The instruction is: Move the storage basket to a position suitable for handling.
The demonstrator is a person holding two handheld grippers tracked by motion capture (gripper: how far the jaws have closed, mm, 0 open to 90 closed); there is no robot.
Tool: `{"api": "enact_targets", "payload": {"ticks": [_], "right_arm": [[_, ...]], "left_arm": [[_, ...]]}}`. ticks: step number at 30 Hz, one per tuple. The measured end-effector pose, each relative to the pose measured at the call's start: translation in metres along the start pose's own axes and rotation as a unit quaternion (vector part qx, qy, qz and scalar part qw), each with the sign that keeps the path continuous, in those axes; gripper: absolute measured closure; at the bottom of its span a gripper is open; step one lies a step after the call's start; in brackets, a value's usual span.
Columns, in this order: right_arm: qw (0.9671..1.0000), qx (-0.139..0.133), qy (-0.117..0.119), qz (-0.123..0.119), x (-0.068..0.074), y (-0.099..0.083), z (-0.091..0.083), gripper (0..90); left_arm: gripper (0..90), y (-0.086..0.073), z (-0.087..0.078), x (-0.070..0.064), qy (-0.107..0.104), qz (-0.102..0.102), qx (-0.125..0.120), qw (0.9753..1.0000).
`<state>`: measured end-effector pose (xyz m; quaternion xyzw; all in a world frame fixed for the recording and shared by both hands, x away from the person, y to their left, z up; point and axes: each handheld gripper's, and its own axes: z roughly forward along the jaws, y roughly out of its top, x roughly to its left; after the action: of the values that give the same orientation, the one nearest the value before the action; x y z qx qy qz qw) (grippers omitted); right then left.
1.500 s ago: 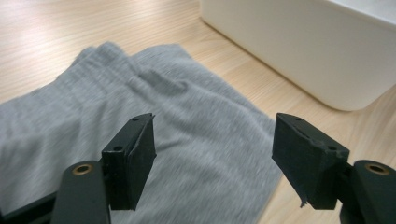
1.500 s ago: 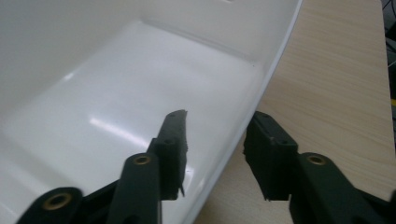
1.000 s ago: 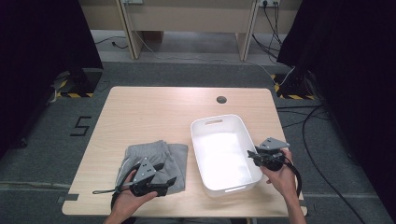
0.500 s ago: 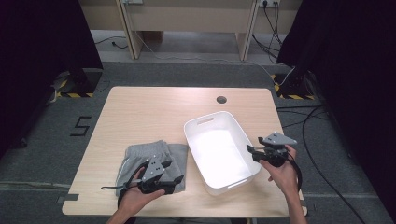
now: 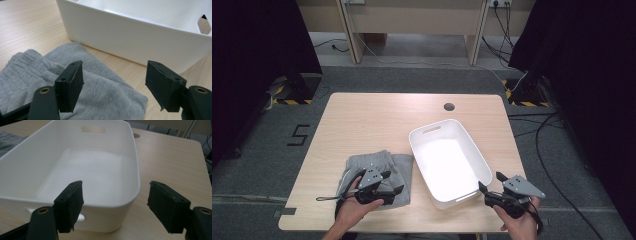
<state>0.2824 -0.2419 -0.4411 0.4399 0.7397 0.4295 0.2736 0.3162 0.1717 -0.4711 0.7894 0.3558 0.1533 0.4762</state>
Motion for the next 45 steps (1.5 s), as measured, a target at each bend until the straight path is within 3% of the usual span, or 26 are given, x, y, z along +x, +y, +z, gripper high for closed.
{"api": "enact_targets", "payload": {"ticks": [1, 3, 5, 7, 13, 19, 21, 28, 33, 37, 44, 45], "right_arm": [[1.0000, 0.004, -0.004, 0.003, 0.001, -0.004, -0.002, 26.2], [0.9998, 0.008, -0.016, 0.013, 0.005, -0.017, -0.004, 13.2], [0.9998, 0.014, -0.006, 0.016, 0.006, -0.025, -0.002, 17.2], [0.9997, 0.021, 0.005, 0.012, 0.008, -0.032, 0.000, 15.2], [0.9992, 0.035, 0.013, 0.014, 0.014, -0.041, 0.014, 16.2], [0.9996, 0.017, 0.004, 0.021, 0.007, -0.042, 0.022, 25.6], [0.9996, 0.017, 0.002, 0.024, 0.002, -0.041, 0.023, 22.5], [0.9998, 0.015, 0.001, 0.013, -0.015, -0.036, 0.030, 24.9], [0.9996, 0.028, 0.005, 0.002, -0.041, -0.026, 0.042, 23.6], [0.9994, 0.033, 0.008, 0.007, -0.057, -0.022, 0.050, 22.8], [0.9992, 0.039, -0.005, 0.005, -0.067, -0.015, 0.058, 23.1], [0.9991, 0.039, -0.001, 0.014, -0.071, -0.015, 0.061, 23.6]], "left_arm": [[29.9, -0.001, 0.000, 0.001, 0.001, -0.001, 0.001, 1.0000], [29.6, 0.000, 0.001, 0.003, 0.003, -0.004, 0.000, 1.0000], [29.4, 0.001, 0.002, 0.005, 0.004, -0.006, 0.001, 1.0000], [29.2, 0.002, 0.004, 0.008, 0.004, -0.012, 0.002, 0.9999], [29.0, 0.006, 0.007, 0.017, 0.009, -0.029, -0.008, 0.9995], [28.9, 0.015, 0.009, 0.021, 0.010, -0.030, -0.013, 0.9994], [28.8, 0.017, 0.010, 0.021, 0.011, -0.025, -0.010, 0.9996], [28.0, 0.025, 0.016, 0.027, 0.015, -0.023, -0.009, 0.9996], [28.0, 0.043, 0.024, 0.039, 0.036, -0.027, -0.018, 0.9988], [28.1, 0.056, 0.037, 0.047, 0.044, -0.029, -0.016, 0.9985], [27.5, 0.073, 0.060, 0.054, 0.044, -0.037, -0.009, 0.9983], [27.3, 0.077, 0.063, 0.055, 0.048, -0.040, -0.015, 0.9979]]}}
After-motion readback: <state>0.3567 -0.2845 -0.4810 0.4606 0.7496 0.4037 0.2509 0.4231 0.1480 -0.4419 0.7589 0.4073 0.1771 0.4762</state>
